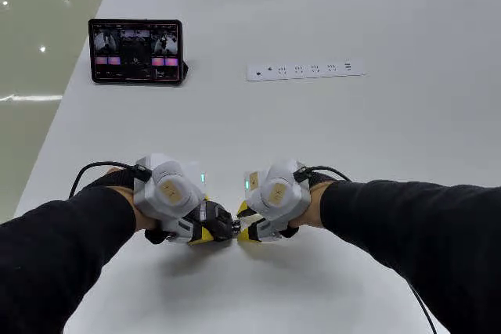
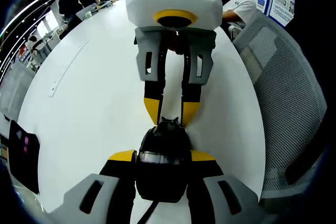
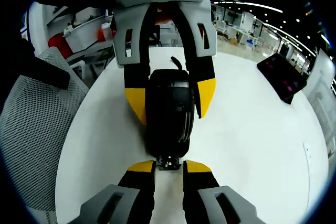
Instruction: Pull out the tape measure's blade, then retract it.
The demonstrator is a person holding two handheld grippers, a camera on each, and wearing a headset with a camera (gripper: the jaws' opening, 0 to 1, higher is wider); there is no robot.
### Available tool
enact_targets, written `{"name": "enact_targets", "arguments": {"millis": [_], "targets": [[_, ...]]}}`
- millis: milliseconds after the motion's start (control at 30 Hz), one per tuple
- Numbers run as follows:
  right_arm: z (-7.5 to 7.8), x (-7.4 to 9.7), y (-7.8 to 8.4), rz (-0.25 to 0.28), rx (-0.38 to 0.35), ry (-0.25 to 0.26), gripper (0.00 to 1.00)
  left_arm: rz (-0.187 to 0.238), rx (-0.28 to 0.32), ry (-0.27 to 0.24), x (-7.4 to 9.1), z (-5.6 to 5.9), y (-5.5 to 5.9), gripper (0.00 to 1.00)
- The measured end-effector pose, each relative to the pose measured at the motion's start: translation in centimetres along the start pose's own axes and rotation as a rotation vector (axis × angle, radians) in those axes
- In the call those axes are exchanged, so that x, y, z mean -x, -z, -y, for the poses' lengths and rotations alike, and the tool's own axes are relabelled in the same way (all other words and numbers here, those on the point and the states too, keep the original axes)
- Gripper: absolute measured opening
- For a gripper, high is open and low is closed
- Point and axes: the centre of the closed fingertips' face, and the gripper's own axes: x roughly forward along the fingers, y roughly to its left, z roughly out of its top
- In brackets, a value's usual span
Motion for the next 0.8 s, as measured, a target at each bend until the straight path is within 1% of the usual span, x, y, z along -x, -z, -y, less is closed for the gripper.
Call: {"name": "enact_targets", "arguments": {"millis": [133,200,300,433,533,667,700,800], "targets": [[-0.15,-0.39,-0.27,0.002,0.011,-0.005,0.16,0.011,0.004,-0.001,0.02,-0.02,-0.01,0.33],[-0.07,-0.55,-0.14,-0.007,0.018,-0.002,0.15,0.015,0.005,-0.001,0.03,-0.02,-0.03,0.33],[0.07,-0.6,-0.07,-0.007,0.026,-0.004,0.13,0.019,0.006,-0.001,0.03,-0.01,-0.03,0.33],[0.13,-0.61,-0.04,-0.013,-0.018,-0.018,0.12,0.022,0.006,-0.003,0.01,-0.03,-0.02,0.33],[0.05,-0.67,-0.02,-0.027,-0.019,-0.011,0.12,0.022,0.006,-0.001,-0.02,-0.01,-0.04,0.33],[0.04,-0.63,0.02,-0.03,-0.072,-0.01,0.12,0.023,0.005,0.001,-0.02,0.01,-0.03,0.33],[0.1,-0.65,0.03,-0.031,-0.076,-0.007,0.12,0.024,0.001,0.001,-0.01,0.02,-0.03,0.33],[-0.02,-0.6,-0.01,-0.03,-0.049,-0.011,0.11,0.023,0.001,-0.001,-0.03,0.01,-0.02,0.33]]}}
